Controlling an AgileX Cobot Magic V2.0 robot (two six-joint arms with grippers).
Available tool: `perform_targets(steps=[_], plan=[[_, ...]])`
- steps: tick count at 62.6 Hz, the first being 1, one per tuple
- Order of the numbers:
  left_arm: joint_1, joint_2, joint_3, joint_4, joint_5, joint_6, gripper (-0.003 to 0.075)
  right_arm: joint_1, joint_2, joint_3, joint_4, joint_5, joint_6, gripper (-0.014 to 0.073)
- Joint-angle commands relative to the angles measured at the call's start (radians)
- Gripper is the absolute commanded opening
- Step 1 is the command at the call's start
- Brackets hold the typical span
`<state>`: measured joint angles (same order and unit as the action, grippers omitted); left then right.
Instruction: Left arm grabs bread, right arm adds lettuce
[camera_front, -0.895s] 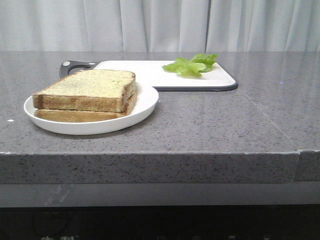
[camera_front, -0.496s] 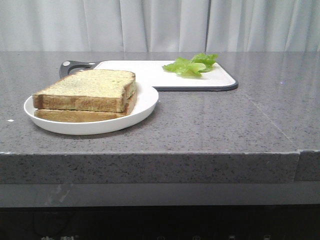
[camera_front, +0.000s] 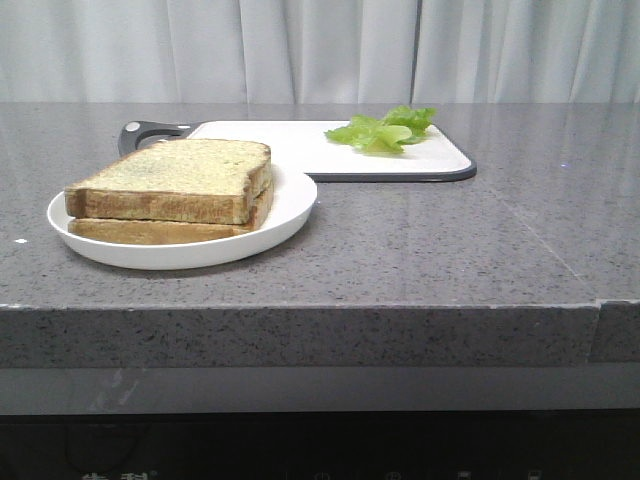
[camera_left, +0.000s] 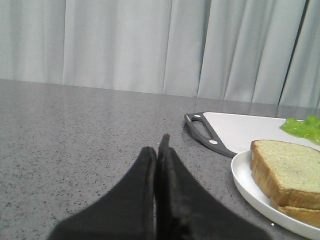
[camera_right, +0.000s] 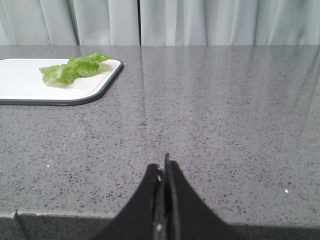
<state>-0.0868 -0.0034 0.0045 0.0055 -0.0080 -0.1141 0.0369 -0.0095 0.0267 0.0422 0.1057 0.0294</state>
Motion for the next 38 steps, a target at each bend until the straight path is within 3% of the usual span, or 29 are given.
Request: perform_targets(steps=[1,17,38], plan=[[0.003,-0.019,-0.036,0.001,-0.089,-0.009,-0.0020,-0.006,-0.022,-0.027,0.005,-0.086,0.002,-0.0118],[0.003,0.041,-0.277,0.001,0.008,-0.009,-0.0020,-0.006,0.002,-0.279,0.009,0.117,-0.001,-0.0118],[0.003,0.304,-0.648,0.001,0.333,-0.009,-0.0020,-0.006,0.247,-0.642,0.010,0.323,0.000,-0.0118]])
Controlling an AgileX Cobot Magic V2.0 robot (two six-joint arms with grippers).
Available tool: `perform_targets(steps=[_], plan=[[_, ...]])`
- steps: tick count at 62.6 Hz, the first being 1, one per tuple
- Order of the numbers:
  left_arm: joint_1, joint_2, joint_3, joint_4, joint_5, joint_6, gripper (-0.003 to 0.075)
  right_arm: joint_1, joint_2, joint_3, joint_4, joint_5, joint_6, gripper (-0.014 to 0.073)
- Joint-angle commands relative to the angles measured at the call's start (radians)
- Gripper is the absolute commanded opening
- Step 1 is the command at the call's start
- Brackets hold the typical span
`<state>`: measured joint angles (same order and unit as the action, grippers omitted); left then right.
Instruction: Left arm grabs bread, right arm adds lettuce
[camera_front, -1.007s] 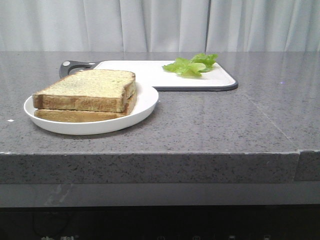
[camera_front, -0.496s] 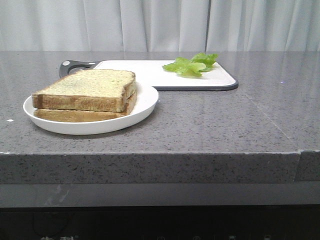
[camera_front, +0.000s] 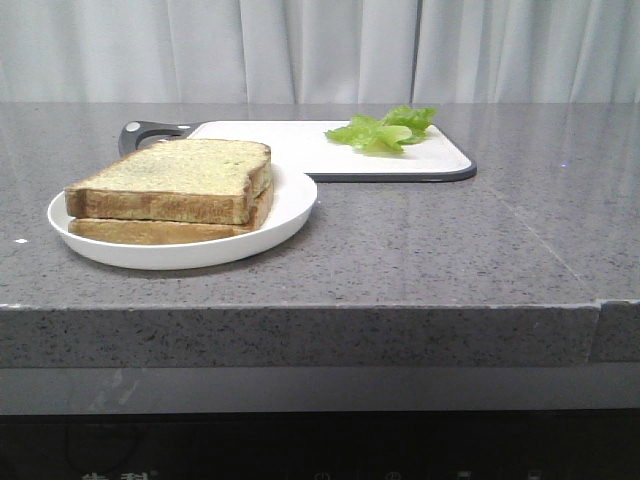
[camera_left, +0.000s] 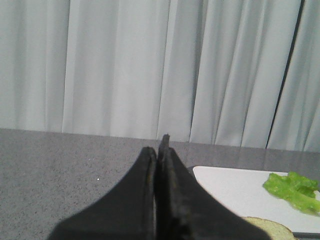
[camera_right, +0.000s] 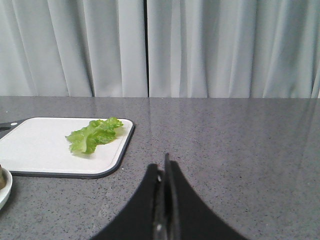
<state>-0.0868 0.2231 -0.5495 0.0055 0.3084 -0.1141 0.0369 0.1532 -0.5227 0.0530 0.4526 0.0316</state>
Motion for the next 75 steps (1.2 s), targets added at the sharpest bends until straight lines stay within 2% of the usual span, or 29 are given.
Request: perform_targets(steps=[1,12,44,49,56,62,66,75], plan=[[0.003,0.094,-0.105,0.001,0.028,-0.009,-0.0020,-0.006,0.097,-0.104,-0.001,-0.017,-0.001,-0.0118],[0.003,0.230,-0.182,0.001,0.138,-0.009,-0.0020,-0.006,0.246,-0.211,0.000,0.093,0.000,-0.0118],[0.003,0.434,-0.180,-0.021,0.247,-0.009,-0.0010,-0.006,0.463,-0.210,0.000,0.171,0.000,-0.0108],[0.003,0.466,-0.182,-0.021,0.266,-0.007,0.0068,-0.006,0.474,-0.210,0.000,0.182,0.000,-0.0032],[-0.005,0.514,-0.204,-0.030,0.305,0.014,0.0295,-0.006,0.484,-0.210,0.000,0.185,0.000,0.0171],[-0.026,0.560,-0.243,-0.070,0.352,0.019,0.0460,-0.006,0.484,-0.210,0.000,0.185,0.000,0.0342],[-0.052,0.587,-0.271,-0.101,0.379,0.036,0.0478,-0.006,0.484,-0.210,0.000,0.184,0.000,0.0393],[-0.130,0.687,-0.341,-0.212,0.438,0.125,0.0471,-0.006,0.484,-0.210,0.000,0.185,0.000,0.0396]])
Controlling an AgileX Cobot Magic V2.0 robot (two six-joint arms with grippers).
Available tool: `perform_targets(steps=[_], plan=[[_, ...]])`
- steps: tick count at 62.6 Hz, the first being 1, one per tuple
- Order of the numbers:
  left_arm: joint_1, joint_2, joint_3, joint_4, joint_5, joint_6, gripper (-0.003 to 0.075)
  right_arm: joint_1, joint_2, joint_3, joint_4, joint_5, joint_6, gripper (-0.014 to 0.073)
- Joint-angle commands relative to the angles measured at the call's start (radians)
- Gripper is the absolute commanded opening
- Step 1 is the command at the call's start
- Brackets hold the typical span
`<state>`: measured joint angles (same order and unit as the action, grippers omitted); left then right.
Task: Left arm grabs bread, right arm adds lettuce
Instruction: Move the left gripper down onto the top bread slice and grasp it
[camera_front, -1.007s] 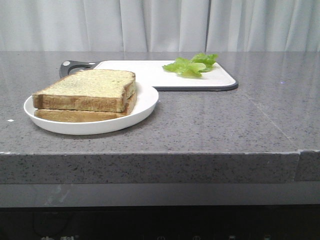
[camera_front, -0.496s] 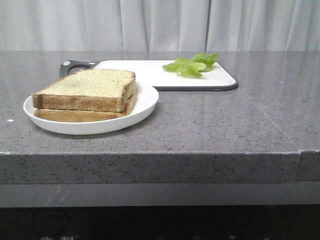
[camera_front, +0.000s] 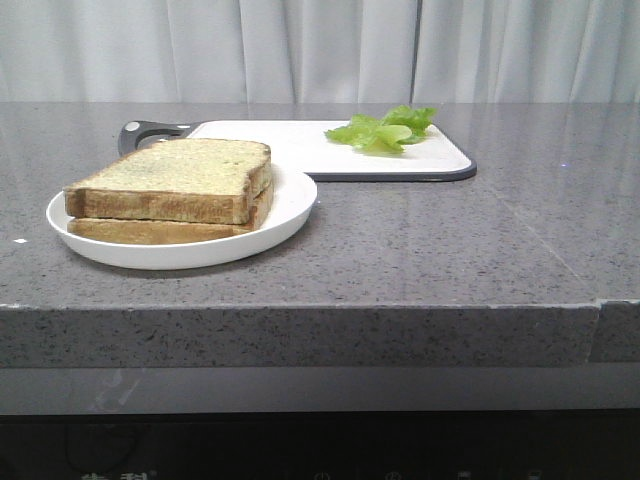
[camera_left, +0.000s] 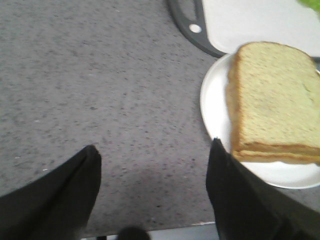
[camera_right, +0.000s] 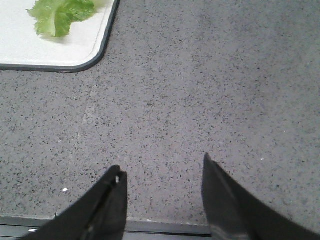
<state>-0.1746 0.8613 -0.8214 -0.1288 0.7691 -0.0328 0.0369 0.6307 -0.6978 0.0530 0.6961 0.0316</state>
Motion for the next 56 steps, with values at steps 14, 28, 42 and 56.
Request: perform_targets(steps=[14,28,42,56], plan=[[-0.143,0.246,-0.209,-0.156,0.065,0.048,0.0471,-0.006,0.006,-0.035,0.000,-0.059,0.000,0.0396],[-0.152,0.434,-0.331,-0.181,0.101,0.051,0.0470,-0.006,0.006,-0.035,0.000,-0.059,0.000,0.0396],[-0.152,0.584,-0.429,-0.221,0.122,0.071,0.0424,-0.006,0.006,-0.035,0.000,-0.059,0.000,0.0396],[-0.142,0.701,-0.516,-0.221,0.180,0.102,0.0352,-0.006,0.006,-0.035,0.000,-0.059,0.000,0.0396]])
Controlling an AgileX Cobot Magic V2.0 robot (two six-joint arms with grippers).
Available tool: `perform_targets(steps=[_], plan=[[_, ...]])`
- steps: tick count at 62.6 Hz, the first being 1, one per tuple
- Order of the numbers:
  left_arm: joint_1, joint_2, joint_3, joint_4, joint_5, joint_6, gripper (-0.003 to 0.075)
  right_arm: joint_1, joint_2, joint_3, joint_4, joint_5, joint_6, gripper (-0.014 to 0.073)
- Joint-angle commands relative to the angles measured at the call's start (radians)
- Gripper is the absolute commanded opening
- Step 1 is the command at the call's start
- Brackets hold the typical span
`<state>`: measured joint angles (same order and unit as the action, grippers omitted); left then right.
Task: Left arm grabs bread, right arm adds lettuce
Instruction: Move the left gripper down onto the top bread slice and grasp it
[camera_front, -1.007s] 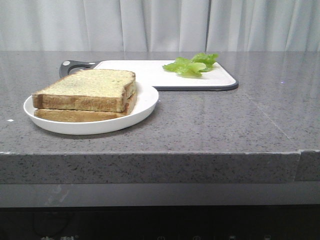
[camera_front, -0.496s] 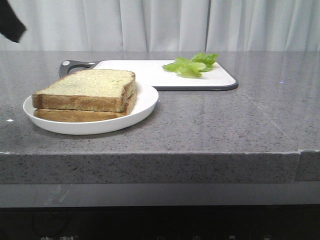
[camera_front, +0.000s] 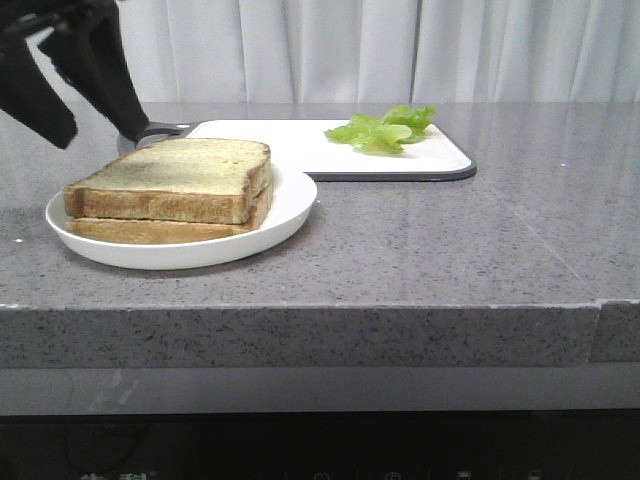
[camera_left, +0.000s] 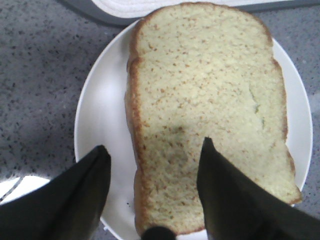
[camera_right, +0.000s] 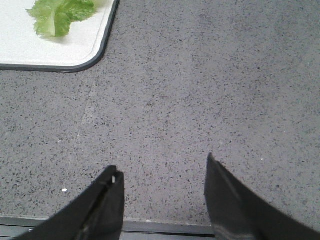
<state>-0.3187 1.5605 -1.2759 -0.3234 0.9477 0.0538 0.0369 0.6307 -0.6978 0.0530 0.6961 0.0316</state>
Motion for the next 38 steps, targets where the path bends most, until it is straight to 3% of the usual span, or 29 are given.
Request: perform_targets(steps=[1,22,38], plan=[[0.003,0.007,-0.066,-0.032,0.005,0.016,0.0349,-0.006,0.006,-0.035,0.000,-0.059,0.000,0.0396],[0.061,0.073,-0.092,-0.244,0.050,0.174,0.0346,-0.006,0.006,-0.035,0.000,-0.059,0.000,0.0396],[0.064,0.093,-0.092,-0.253,0.057,0.187,0.0346,-0.006,0.006,-0.035,0.000,-0.058,0.000,0.0396]])
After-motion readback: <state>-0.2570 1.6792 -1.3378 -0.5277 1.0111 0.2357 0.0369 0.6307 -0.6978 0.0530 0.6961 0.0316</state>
